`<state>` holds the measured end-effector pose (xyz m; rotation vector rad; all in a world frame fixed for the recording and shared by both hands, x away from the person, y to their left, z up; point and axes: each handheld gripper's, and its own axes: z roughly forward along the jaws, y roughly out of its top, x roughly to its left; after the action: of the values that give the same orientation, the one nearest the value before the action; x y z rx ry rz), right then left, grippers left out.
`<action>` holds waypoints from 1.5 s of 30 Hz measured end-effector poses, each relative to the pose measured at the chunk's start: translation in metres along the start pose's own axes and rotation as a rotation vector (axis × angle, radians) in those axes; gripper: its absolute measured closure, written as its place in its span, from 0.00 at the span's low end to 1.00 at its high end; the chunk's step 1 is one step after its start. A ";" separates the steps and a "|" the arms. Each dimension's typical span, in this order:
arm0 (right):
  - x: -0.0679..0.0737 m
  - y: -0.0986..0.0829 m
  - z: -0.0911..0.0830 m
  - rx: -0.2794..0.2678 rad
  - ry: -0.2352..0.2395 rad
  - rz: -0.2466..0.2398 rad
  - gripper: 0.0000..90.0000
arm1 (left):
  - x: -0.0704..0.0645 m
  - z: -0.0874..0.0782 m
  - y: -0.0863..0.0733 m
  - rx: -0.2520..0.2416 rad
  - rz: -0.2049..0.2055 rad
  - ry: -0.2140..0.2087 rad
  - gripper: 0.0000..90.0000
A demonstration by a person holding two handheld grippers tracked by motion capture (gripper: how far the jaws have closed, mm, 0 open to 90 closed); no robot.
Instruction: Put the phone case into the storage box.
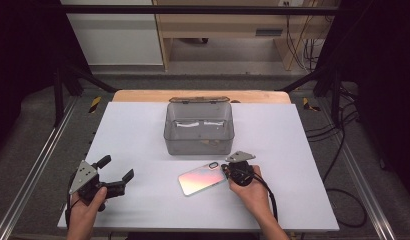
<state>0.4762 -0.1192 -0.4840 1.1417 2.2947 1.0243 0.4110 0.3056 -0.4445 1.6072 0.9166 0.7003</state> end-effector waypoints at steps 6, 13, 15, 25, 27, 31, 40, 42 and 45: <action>0.008 0.001 0.001 0.005 0.007 -0.014 1.00 | -0.001 0.001 0.000 0.004 0.001 -0.004 0.02; 0.011 0.002 0.002 -0.001 0.020 -0.019 1.00 | -0.001 0.001 0.000 0.005 0.001 -0.002 0.02; 0.012 0.002 0.002 -0.001 0.023 -0.028 1.00 | -0.001 0.001 0.000 0.005 0.002 -0.002 0.02; 0.023 0.004 0.004 -0.007 0.054 -0.041 1.00 | -0.001 0.002 -0.001 0.011 0.007 -0.005 0.02; 0.027 0.005 0.005 -0.005 0.058 -0.058 1.00 | -0.001 0.002 -0.001 0.011 0.007 -0.005 0.02; 0.034 0.006 0.008 -0.008 0.070 -0.073 1.00 | -0.001 0.002 -0.001 0.012 0.007 -0.005 0.02; 0.044 0.009 0.010 -0.009 0.091 -0.099 1.00 | -0.001 0.002 -0.001 0.014 0.007 -0.005 0.02; 0.047 0.010 0.011 -0.010 0.099 -0.100 1.00 | -0.001 0.002 -0.001 0.013 0.005 -0.005 0.02; 0.052 0.010 0.011 -0.009 0.111 -0.115 1.00 | -0.001 0.002 -0.001 0.015 0.007 -0.005 0.02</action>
<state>0.4577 -0.0685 -0.4845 0.9598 2.4081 1.0770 0.4121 0.3038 -0.4459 1.6248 0.9154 0.6956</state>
